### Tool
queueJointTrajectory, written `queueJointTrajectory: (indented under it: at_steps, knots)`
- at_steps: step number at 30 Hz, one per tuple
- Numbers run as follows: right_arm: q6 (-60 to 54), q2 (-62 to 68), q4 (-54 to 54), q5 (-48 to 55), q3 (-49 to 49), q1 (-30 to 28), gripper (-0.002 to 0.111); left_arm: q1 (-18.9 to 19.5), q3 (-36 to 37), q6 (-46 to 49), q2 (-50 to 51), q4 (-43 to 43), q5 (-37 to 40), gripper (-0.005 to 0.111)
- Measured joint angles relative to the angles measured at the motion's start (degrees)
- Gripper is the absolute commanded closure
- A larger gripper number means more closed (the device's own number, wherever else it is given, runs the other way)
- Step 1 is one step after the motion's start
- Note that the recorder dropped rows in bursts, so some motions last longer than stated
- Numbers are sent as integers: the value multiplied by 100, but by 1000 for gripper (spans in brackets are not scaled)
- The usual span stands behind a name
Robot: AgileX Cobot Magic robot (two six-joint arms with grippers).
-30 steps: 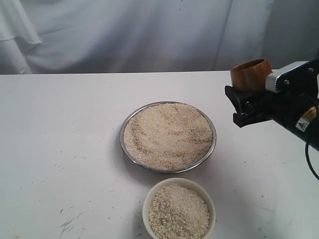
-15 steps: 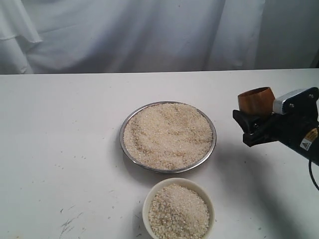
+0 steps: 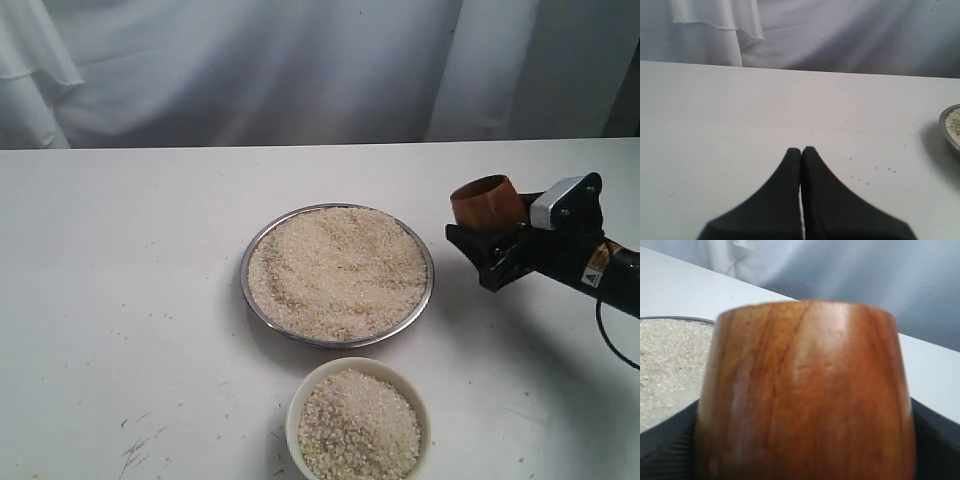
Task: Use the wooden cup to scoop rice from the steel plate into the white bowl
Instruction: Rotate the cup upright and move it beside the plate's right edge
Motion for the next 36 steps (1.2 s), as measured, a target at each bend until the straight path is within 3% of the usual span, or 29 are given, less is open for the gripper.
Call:
queueJointTrajectory:
  at_steps: [6, 21, 36]
  knots:
    - [1022, 311, -1361, -23, -677, -655, 108, 0, 0, 0, 0, 0, 0, 107]
    - [1738, 866, -2640, -48, -1674, -690, 108, 0, 0, 0, 0, 0, 0, 107]
    - [2599, 937, -3942, -70, -1918, -579, 108, 0, 0, 0, 0, 0, 0, 107]
